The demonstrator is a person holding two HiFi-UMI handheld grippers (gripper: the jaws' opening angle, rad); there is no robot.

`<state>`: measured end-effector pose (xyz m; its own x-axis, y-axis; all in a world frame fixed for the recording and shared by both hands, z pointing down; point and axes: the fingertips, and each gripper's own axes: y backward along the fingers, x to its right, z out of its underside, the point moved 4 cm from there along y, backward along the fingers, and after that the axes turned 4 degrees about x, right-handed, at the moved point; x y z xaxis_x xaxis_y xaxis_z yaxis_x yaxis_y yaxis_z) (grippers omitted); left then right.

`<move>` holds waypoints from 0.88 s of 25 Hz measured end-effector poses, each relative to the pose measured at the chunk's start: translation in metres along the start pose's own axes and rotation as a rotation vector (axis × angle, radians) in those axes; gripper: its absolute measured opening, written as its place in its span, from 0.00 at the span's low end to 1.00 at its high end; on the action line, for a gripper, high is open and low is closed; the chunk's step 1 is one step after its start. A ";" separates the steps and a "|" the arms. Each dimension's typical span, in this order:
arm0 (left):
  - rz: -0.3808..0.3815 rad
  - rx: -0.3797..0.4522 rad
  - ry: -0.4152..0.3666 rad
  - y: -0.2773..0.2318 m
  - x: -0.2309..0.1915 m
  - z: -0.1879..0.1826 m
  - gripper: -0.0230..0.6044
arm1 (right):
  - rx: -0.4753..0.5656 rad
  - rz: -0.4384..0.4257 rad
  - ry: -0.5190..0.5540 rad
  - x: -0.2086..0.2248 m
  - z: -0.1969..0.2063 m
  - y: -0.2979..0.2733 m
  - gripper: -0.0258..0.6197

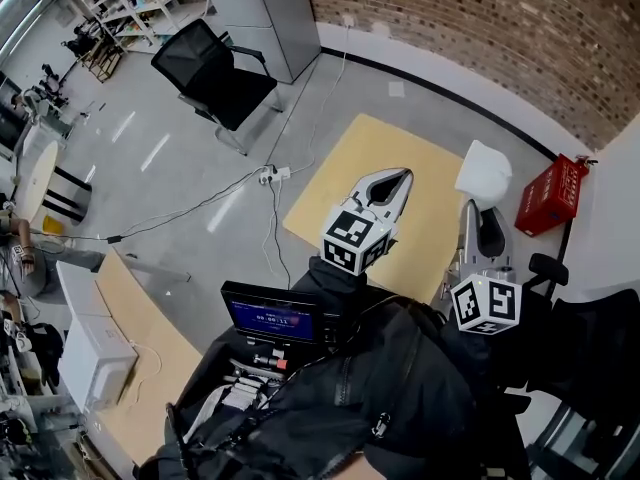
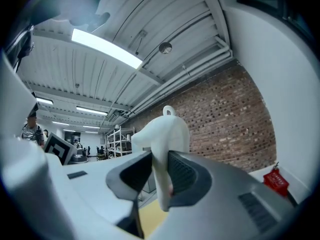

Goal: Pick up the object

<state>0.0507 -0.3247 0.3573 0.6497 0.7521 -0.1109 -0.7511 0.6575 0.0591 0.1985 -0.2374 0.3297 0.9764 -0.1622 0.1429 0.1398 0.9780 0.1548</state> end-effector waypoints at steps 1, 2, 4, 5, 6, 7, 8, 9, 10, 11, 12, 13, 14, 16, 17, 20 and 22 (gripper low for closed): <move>0.001 -0.001 0.004 0.000 0.001 0.000 0.03 | -0.001 0.001 0.002 0.000 0.000 0.001 0.20; 0.002 -0.003 0.007 0.000 0.002 0.000 0.03 | -0.002 0.001 0.002 0.000 0.000 0.001 0.21; 0.003 -0.005 0.009 0.000 0.004 0.001 0.03 | -0.001 0.001 0.001 0.001 0.000 0.002 0.21; 0.004 -0.007 0.010 0.000 0.004 0.002 0.03 | 0.000 0.000 0.000 0.001 0.001 0.003 0.20; 0.004 -0.008 0.011 0.000 0.005 0.002 0.03 | 0.002 -0.002 -0.001 0.001 0.001 0.004 0.20; 0.004 -0.009 0.010 0.001 0.005 0.003 0.03 | 0.004 -0.004 -0.001 0.000 0.000 0.004 0.20; 0.003 -0.009 0.009 0.001 0.004 0.003 0.03 | 0.006 -0.004 -0.001 0.000 0.000 0.004 0.20; 0.003 -0.008 0.008 0.001 0.004 0.002 0.03 | 0.008 -0.005 -0.001 0.000 0.000 0.004 0.20; 0.002 -0.008 0.007 0.002 0.004 0.003 0.03 | 0.008 -0.005 -0.001 0.000 0.000 0.005 0.20; 0.000 -0.009 0.006 0.002 0.003 0.003 0.03 | 0.008 -0.004 -0.001 0.000 0.000 0.005 0.20; -0.002 -0.010 0.005 0.002 0.003 0.003 0.03 | 0.008 -0.004 -0.001 0.000 -0.001 0.005 0.20; -0.002 -0.012 0.004 0.002 0.003 0.002 0.03 | 0.008 -0.003 -0.002 0.000 -0.001 0.004 0.20; -0.001 -0.014 0.005 0.002 0.003 0.002 0.03 | 0.008 -0.002 -0.002 0.000 -0.001 0.004 0.20; 0.001 -0.016 0.010 0.002 0.004 0.000 0.03 | 0.008 -0.001 -0.001 -0.001 -0.002 0.004 0.20; 0.002 -0.015 0.010 0.002 0.004 0.000 0.03 | 0.009 -0.001 0.000 -0.001 -0.002 0.004 0.20; 0.005 -0.013 0.007 0.003 0.004 0.000 0.03 | 0.010 -0.001 0.003 -0.002 -0.001 0.004 0.20; 0.008 -0.012 0.009 0.003 0.005 0.000 0.03 | 0.010 -0.002 0.004 -0.003 -0.001 0.005 0.20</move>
<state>0.0513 -0.3190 0.3567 0.6429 0.7566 -0.1191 -0.7575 0.6512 0.0476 0.1965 -0.2320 0.3293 0.9768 -0.1633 0.1386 0.1398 0.9764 0.1648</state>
